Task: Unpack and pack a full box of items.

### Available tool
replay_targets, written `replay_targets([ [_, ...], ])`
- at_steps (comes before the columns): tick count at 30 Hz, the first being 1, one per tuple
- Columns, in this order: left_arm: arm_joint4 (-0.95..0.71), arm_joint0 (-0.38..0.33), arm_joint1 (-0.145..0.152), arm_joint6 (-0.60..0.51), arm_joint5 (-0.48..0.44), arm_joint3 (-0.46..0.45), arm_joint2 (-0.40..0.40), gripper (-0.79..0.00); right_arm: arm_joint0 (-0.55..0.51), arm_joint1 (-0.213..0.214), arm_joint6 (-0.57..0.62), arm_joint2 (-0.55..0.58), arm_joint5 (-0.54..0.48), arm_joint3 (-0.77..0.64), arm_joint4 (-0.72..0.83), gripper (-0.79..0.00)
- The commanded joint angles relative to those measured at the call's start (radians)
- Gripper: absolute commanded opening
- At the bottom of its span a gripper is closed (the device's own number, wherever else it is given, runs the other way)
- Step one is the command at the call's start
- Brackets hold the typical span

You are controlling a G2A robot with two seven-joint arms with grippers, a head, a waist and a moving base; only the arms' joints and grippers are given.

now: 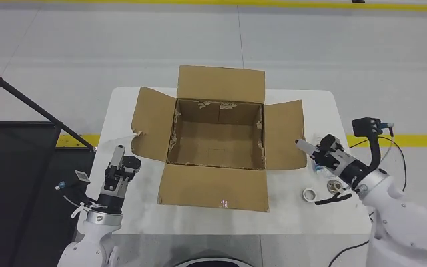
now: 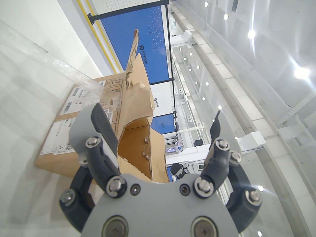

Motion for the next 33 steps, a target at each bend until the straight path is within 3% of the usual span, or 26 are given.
replay_targets([
  [1, 0.0, 0.0, 0.0, 0.0, 0.0, 0.0, 0.0, 0.0, -0.076, 0.001, -0.039, 0.028, -0.051, -0.067, 0.029, 0.0],
  [3, 0.0, 0.0, 0.0, 0.0, 0.0, 0.0, 0.0, 0.0, -0.123, 0.001, -0.081, 0.048, -0.101, -0.081, 0.062, 0.0],
  [33, 0.015, -0.008, 0.001, 0.003, -0.001, 0.002, -0.004, 0.0, -0.126, 0.001, -0.091, 0.048, -0.103, -0.081, 0.052, 0.0],
])
